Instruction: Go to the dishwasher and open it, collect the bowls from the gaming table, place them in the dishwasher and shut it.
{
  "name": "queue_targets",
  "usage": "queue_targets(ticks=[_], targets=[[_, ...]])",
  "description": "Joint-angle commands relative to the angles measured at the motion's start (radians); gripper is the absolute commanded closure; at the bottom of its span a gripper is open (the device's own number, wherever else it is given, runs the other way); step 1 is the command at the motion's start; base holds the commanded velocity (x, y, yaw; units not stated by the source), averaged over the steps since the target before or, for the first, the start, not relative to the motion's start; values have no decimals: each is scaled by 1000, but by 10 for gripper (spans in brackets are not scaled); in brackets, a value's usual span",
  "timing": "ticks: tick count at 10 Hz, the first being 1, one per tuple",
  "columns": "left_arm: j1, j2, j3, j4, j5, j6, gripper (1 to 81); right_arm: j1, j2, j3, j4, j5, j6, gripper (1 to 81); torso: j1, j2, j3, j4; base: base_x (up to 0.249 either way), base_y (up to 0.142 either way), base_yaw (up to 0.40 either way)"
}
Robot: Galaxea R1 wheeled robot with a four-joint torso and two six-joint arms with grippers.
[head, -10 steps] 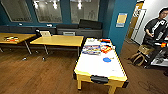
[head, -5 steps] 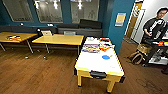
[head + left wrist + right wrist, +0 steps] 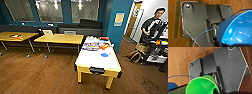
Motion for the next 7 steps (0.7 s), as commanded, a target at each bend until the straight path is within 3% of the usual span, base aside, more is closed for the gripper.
queue_targets(ticks=[1, 7], targets=[[-21, -6, 2, 16, 32, 9, 811, 27, -1, -10, -23, -41, -2, 811, 1, 0, 0, 0, -170, 0, 0], [-21, -6, 2, 16, 32, 9, 811, 27, 2, -11, -23, -39, -2, 811, 1, 0, 0, 0, -170, 0, 0]])
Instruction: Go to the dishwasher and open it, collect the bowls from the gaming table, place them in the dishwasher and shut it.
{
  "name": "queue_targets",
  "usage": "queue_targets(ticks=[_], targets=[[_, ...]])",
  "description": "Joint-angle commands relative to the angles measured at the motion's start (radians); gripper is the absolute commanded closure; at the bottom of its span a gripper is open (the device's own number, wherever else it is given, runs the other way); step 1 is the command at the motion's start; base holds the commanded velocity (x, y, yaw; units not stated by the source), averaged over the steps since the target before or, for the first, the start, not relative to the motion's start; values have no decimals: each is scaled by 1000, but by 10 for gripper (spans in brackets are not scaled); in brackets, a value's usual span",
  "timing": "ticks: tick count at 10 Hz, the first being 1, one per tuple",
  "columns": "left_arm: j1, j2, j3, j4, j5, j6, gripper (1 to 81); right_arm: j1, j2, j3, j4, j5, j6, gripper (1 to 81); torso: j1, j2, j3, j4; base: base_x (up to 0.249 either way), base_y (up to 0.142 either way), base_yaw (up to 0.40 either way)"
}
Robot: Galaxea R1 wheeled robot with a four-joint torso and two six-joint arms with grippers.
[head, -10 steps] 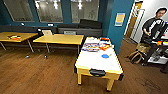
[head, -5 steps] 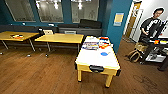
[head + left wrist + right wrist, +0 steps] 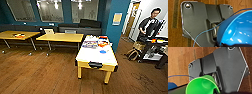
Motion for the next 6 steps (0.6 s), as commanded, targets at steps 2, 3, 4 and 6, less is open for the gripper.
queue_targets(ticks=[2, 3, 4, 6], targets=[[-21, -7, 2, 16, 31, 8, 811, 27, -6, 5, -18, -40, -2, 811, 1, 0, 0, 0, -160, 0, 0], [-21, -6, 2, 16, 31, 8, 811, 27, -6, 4, -18, -40, -2, 811, 1, 0, 0, 0, -143, 0, 0], [-20, -6, 2, 16, 31, 14, 811, 25, -6, 4, -18, -40, -2, 811, 1, 0, 0, 0, -143, 0, 0], [-20, -6, 2, 16, 31, 14, 811, 27, -5, 4, -18, -40, -2, 811, 1, 0, 0, 0, -128, 0, 0]])
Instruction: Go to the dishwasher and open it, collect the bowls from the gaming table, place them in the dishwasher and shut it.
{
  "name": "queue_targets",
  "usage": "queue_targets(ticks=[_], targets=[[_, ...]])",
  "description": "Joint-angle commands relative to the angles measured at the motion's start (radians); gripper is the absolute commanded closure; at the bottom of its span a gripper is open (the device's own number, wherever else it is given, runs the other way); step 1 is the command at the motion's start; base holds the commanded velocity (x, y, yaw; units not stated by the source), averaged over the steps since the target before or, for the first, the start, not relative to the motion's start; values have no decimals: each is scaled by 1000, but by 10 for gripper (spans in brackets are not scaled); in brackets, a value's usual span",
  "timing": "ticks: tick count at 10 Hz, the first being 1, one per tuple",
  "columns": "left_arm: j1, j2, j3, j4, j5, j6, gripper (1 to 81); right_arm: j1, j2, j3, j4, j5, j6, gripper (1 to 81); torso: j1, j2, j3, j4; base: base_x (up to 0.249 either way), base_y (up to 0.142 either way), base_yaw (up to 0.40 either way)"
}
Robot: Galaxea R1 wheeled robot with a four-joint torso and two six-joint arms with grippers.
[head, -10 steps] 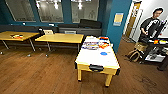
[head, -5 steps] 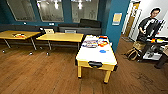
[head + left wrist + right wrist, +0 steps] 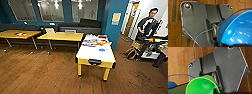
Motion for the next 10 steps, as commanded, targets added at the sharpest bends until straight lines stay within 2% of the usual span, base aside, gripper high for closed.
queue_targets(ticks=[1, 10], targets=[[-23, -8, 0, 14, 28, 6, 811, 34, -4, 4, -17, -40, -2, 811, 1, 0, 0, 0, -71, 0, 0], [-20, -6, 2, 16, 28, 9, 811, 34, -3, -2, -18, -42, -2, 811, 1, 0, 0, 0, 0, 0, 0]])
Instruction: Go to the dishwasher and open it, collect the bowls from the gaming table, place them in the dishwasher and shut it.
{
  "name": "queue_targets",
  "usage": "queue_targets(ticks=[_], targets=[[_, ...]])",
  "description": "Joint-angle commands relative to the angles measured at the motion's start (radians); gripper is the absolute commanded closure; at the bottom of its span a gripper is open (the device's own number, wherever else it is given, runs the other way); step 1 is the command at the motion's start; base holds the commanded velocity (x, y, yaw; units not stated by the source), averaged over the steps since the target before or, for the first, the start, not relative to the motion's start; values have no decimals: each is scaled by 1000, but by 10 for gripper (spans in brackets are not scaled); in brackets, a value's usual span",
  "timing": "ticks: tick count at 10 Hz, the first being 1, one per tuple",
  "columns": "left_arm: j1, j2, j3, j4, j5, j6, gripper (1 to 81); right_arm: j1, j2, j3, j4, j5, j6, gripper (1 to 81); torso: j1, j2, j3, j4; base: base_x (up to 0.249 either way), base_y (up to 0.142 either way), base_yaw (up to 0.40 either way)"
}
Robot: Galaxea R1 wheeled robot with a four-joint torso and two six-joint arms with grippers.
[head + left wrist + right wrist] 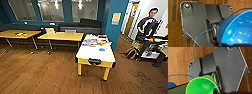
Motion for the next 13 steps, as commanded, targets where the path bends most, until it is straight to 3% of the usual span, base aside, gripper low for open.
queue_targets(ticks=[1, 7, 13], targets=[[-17, -6, 2, 16, 28, 1, 811, 30, -7, 8, -17, -42, -1, 811, 0, 0, 0, 0, 0, 0, 0], [-17, -6, 0, 16, 28, 1, 811, 29, -5, 6, -22, -40, -1, 811, 0, 0, 113, 0, 0, 0, 0], [-16, -6, 2, 17, 28, 7, 811, 27, -3, 6, -23, -40, 0, 811, 0, 0, 100, 0, 0, 0, 0]])
